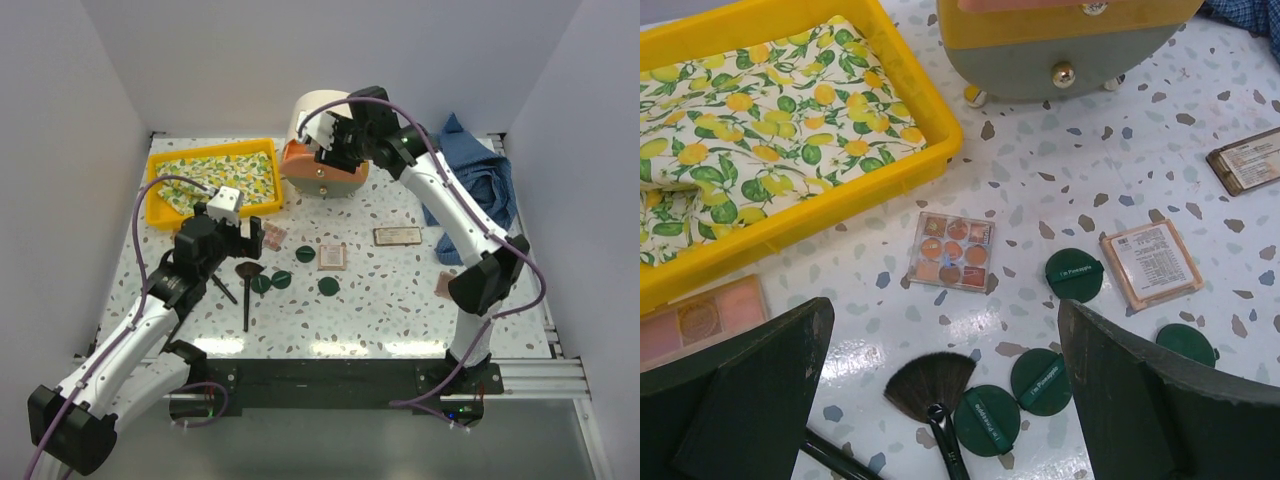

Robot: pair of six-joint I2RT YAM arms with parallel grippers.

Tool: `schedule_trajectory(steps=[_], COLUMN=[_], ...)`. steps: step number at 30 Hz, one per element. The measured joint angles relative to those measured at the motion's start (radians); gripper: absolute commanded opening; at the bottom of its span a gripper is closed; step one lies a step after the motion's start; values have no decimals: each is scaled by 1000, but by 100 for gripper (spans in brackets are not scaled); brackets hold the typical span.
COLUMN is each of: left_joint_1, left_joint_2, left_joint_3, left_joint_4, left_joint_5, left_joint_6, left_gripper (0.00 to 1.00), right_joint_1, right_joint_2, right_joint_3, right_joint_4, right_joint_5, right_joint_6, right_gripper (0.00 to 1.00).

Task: Organize the makeup
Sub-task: Place the makeup in the drawer.

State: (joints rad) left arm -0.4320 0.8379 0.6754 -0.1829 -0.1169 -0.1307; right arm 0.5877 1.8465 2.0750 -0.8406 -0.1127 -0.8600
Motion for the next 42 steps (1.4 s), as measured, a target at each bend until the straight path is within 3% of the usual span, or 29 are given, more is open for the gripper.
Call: schedule_trajectory(steps=[9,16,18,26,42], left_joint_1=[0,0,0,0,0], left_joint_2=[6,6,6,6,6], left_joint_3=[0,0,0,0,0], left_joint_4=[-2,-6,-7,-7,-7], left_joint_5=[-19,-19,-19,-19,-19], left_joint_6=[16,19,19,19,19], left_gripper=[100,100,100,100,100], right_joint_1=[9,9,9,9,9], right_joint_2=[102,142,154,180,180], right_joint_3=[82,103,103,103,105], right_joint_4=[122,176,183,185,192], right_joint_5=[45,50,50,50,40], right_joint_6=[-26,-35,-35,-20,15], right_gripper=[22,40,41,68,68])
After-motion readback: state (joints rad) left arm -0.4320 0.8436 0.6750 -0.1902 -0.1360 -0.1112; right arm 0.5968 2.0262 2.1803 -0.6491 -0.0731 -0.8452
